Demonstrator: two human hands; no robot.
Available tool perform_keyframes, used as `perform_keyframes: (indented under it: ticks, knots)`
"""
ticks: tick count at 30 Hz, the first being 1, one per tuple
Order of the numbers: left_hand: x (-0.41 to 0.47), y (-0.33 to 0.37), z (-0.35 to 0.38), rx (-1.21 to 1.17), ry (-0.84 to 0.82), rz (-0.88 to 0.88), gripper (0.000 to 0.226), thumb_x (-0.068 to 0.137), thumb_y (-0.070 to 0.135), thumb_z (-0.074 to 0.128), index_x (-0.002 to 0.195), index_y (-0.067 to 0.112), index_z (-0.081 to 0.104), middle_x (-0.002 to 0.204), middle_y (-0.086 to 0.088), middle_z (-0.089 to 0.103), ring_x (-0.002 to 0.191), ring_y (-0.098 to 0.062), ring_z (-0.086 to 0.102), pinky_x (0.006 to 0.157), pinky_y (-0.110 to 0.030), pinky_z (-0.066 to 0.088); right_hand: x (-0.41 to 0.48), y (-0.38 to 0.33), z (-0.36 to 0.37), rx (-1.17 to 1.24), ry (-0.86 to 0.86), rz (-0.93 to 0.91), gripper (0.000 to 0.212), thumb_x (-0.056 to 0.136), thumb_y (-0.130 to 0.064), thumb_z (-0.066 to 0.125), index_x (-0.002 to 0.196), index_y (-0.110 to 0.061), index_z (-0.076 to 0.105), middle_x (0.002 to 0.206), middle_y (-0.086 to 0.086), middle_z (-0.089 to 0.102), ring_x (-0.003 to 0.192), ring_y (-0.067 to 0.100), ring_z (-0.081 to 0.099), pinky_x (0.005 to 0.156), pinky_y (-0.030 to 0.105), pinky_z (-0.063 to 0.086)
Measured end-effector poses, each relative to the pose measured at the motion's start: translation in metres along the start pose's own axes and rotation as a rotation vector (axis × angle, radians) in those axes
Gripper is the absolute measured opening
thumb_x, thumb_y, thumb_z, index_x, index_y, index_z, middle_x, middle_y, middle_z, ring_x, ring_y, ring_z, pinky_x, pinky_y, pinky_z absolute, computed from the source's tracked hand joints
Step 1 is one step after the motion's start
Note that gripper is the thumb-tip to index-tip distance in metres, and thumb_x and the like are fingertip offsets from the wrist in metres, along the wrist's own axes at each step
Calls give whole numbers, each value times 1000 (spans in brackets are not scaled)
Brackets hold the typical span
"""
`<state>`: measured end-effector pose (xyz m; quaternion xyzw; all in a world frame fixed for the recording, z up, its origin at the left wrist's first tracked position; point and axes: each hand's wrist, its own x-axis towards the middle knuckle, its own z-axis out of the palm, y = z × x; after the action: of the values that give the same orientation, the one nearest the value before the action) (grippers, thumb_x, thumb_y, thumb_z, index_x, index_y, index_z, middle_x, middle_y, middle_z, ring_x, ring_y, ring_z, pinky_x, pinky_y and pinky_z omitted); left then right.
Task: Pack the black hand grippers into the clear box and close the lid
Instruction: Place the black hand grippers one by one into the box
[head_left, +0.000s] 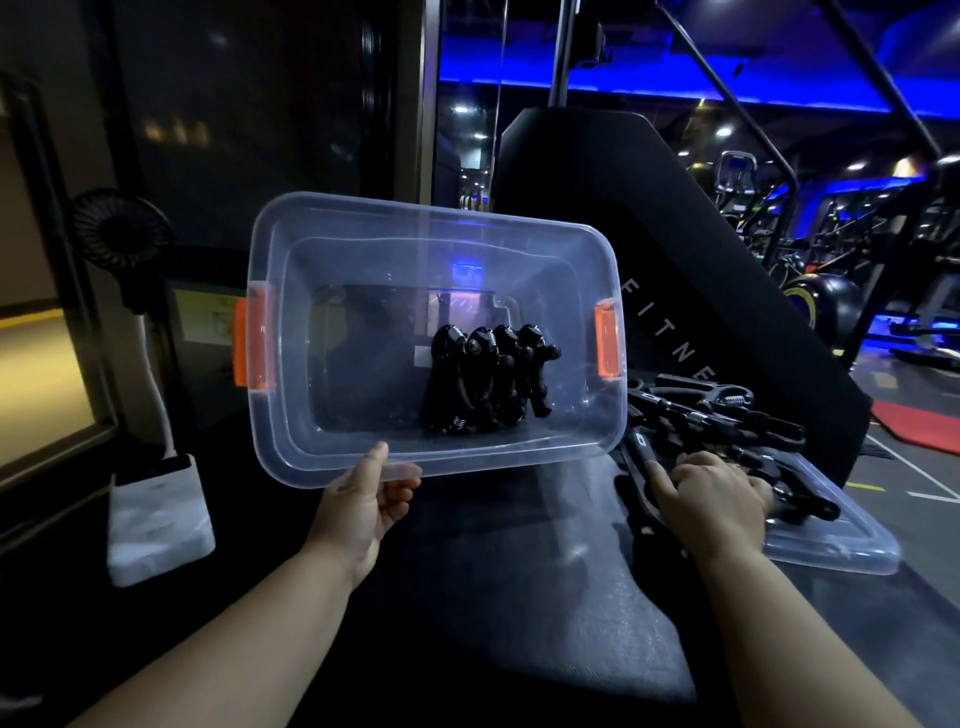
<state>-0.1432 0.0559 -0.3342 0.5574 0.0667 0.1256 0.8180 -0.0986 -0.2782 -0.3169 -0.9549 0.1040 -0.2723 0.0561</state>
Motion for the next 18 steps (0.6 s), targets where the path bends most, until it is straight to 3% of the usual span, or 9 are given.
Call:
perform_keyframes:
  ticks: [8,12,15,18]
  knots:
    - [-1,1,1,4,8,-5,46,95,36,48,67,8,72,67,-3,69,63,-11,59,61,-25,45,0,4,-6,16,-29,-4,53,90,-55,38,62,-22,68,111,-13,65,97,16,61,81,34,33]
    - [-2,1,0,7,1,-2,46,95,36,48,65,10,73,67,-2,69,63,-10,59,62,-25,46,-5,2,-8,9,-25,17,61,87,-64,39,52,-21,62,106,-16,65,91,14,61,76,33,28]
    - [-2,1,0,8,-1,0,46,95,36,48,66,10,73,68,-3,69,63,-11,59,62,-25,46,-6,-1,-8,-30,-40,22,43,82,-59,53,59,-24,65,120,-18,61,101,10,60,78,33,28]
    - [-2,1,0,8,0,2,48,95,37,48,63,11,74,68,-2,69,63,-11,59,61,-25,45,-7,-4,-8,-6,-45,46,33,76,-59,57,67,-28,65,117,-11,58,99,11,57,81,34,30]
